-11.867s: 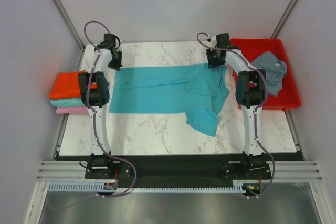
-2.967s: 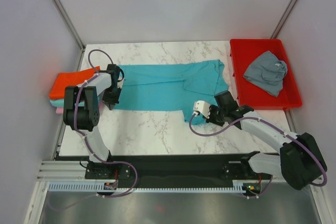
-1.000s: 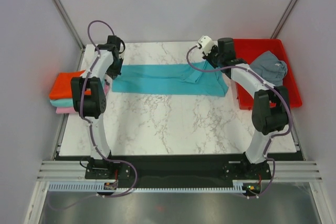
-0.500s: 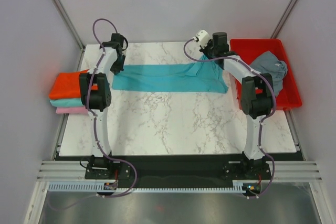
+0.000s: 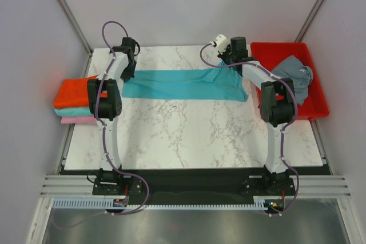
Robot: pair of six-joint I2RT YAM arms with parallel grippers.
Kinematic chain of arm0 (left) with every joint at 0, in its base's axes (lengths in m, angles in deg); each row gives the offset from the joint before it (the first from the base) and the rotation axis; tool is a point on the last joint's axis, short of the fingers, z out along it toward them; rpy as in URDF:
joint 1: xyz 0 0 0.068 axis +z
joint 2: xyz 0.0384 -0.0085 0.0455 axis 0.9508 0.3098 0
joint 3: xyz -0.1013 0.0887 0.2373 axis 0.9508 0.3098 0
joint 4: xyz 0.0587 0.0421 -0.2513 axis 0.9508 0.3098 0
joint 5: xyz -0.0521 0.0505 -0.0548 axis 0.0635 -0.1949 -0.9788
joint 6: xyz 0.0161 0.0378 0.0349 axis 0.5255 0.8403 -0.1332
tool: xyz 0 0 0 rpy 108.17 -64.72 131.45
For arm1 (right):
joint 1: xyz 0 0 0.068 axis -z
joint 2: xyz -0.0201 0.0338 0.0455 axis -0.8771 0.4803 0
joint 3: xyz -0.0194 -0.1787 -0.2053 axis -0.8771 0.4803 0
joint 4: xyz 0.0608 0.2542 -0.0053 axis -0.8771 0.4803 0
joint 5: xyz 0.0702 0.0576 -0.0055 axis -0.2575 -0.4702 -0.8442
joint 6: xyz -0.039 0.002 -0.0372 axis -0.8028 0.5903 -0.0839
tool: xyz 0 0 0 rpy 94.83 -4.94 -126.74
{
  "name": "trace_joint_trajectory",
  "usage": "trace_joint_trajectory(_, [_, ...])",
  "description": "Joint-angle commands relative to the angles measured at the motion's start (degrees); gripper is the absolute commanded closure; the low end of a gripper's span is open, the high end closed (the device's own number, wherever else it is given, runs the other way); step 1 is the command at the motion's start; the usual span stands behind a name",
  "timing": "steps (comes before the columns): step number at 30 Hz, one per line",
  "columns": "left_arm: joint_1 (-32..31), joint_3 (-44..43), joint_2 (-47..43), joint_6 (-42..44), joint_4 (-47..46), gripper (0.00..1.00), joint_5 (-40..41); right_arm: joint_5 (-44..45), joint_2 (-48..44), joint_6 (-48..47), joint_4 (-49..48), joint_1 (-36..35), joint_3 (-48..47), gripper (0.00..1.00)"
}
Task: Fold and stack the t-shirts
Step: Fold the tshirt
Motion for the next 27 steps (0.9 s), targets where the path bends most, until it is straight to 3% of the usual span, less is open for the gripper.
trace_joint_trajectory(1, [0.3, -2.9, 0.5, 0.7, -1.7, 0.98, 2.2, 1.7, 0.2, 0.9, -3.3, 0.3, -2.9, 1.00])
trace_joint_trajectory(7, [0.4, -3.6, 0.7, 0.9, -2.1, 0.98, 2.3, 2.0, 0.3, 0.9, -3.9, 0.7, -2.8, 1.00])
trace_joint_trajectory(8, [0.4, -3.5, 0.8, 1.0, -2.2, 0.93, 2.2, 2.0, 0.5, 0.8, -4.0, 0.7, -2.6, 1.00])
trace_joint_trajectory(9, [0.2, -3.4, 1.3, 0.8, -2.2, 0.84, 2.4, 2.0, 0.8, 0.7, -4.0, 0.6, -2.6, 1.00])
trace_joint_trajectory(10, [0.1, -3.3, 1.4, 0.6, -2.4, 0.72, 4.1, 3.3, 0.9, 0.8, -4.2, 0.5, -2.6, 0.93])
trace_joint_trajectory(11, [-0.1, -3.0, 1.3, 0.6, -2.2, 0.42, 4.3, 4.1, 0.8, 1.2, -4.9, 0.4, -2.2, 0.81])
trace_joint_trajectory(12, [-0.6, -2.8, 0.9, 0.1, -2.3, 0.32, 4.6, 5.5, 0.6, 1.6, -5.0, 0.3, -2.1, 0.64])
trace_joint_trajectory(13, [-0.8, -2.6, -1.0, -0.5, -2.3, 0.13, 5.0, 6.0, -0.6, 2.7, -5.0, 0.3, -2.0, 0.59])
trace_joint_trajectory(14, [-1.5, -2.3, -2.1, -1.2, -2.2, 0.08, 4.6, 6.8, -1.3, 3.2, -5.0, 0.4, -1.7, 0.52])
trace_joint_trajectory(20, [-7.4, 2.6, -12.0, -1.6, -2.1, 0.03, 2.3, 3.5, -8.7, 8.8, -3.2, 0.4, 0.5, 0.41])
trace_joint_trajectory(27, [-11.7, 11.8, -10.9, -4.5, 0.7, 0.06, -10.8, -13.6, -5.9, 23.1, 9.5, 0.6, -0.8, 0.37])
